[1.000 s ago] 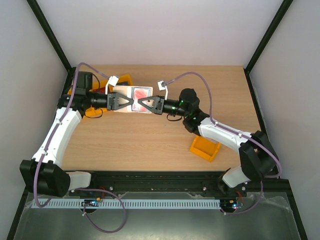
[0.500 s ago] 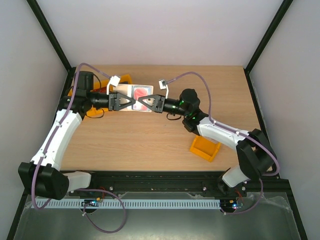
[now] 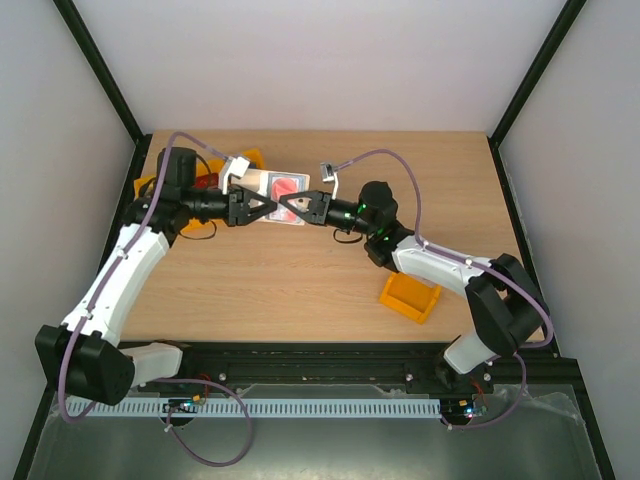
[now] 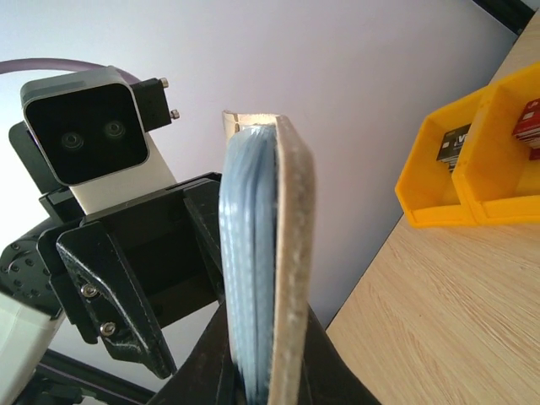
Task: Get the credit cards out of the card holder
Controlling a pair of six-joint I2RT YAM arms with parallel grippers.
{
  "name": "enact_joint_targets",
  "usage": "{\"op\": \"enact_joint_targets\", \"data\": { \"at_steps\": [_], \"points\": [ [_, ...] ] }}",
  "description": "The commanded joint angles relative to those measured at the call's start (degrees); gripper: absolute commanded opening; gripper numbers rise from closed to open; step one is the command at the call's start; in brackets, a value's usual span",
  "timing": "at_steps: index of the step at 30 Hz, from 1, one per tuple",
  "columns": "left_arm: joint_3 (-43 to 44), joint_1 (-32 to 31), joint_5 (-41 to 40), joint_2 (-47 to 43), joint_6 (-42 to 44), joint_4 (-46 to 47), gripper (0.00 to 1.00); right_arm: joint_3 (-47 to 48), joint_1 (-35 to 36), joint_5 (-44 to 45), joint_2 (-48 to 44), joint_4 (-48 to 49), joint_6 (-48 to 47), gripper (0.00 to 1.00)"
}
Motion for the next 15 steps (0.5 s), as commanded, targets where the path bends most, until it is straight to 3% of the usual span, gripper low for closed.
{"op": "enact_joint_targets", "data": {
  "at_steps": [1, 4, 11, 15],
  "points": [
    [-2.0, -4.2, -2.4, 2.7, 0.4, 1.2, 0.3, 2.2, 2.8, -4.8, -1.5, 15.9, 2.9, 0.02],
    [-1.5, -5.9, -1.2, 3.5, -0.8, 2.3, 0.03, 2.8, 2.9, -4.5, -1.0, 15.8, 2.9, 0.02],
    [0.8, -3.5, 0.2, 3.2, -1.7, 0.5, 0.02, 1.3, 2.2, -2.9, -4.1, 7.4, -3.7, 0.03],
    [1.2, -0.6, -0.4, 2.3, 0.4, -2.0, 0.02, -0.7, 0.7, -2.7, -5.9, 4.5, -5.5, 0.21]
  ]
}}
